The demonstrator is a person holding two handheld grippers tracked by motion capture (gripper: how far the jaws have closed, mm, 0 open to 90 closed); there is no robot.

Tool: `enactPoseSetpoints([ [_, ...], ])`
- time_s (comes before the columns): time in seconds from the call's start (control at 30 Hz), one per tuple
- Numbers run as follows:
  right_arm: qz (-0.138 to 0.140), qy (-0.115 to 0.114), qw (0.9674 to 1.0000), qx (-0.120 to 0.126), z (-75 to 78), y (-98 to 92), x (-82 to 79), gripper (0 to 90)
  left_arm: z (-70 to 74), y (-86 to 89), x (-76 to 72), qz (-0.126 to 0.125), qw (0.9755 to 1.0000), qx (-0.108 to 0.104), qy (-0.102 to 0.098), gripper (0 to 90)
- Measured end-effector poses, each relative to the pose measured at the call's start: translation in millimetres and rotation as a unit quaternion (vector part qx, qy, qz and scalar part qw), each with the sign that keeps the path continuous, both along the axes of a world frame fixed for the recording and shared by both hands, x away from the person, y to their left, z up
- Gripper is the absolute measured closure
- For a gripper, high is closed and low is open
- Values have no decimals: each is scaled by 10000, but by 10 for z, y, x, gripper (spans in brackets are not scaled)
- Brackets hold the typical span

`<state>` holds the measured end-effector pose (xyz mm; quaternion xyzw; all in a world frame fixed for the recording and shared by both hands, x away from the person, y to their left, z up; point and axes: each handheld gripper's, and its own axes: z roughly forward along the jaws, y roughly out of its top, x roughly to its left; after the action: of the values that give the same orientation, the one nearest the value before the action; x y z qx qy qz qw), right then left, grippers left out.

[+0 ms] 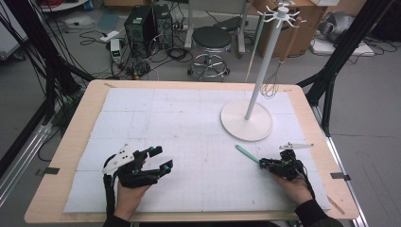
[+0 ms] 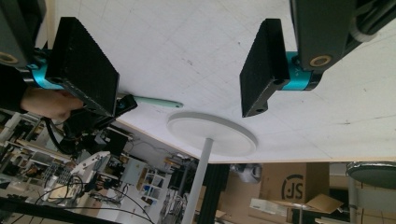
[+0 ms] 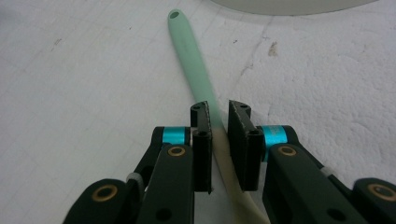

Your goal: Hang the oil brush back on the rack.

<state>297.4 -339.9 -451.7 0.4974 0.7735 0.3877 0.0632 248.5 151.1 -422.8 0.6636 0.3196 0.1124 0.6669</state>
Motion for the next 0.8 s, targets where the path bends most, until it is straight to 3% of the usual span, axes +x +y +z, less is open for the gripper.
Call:
enactPoseSetpoints([
  [0.1,101,-20,9995,-292,42,44,12,811,1,5,-4,2,10000,-4,-5,290],
  [0.2,188,27,9990,-396,69,60,24,823,1,23,-4,29,10000,-33,-4,291],
  [0.27,250,134,9992,-273,74,64,30,835,-1,27,-3,40,10000,-40,13,291],
  [0.6,321,155,9988,-341,92,93,25,837,-1,19,1,39,10000,-33,-9,291],
  [0.8,440,205,9986,-201,98,117,28,842,-2,27,-1,33,10000,-22,-5,290],
])
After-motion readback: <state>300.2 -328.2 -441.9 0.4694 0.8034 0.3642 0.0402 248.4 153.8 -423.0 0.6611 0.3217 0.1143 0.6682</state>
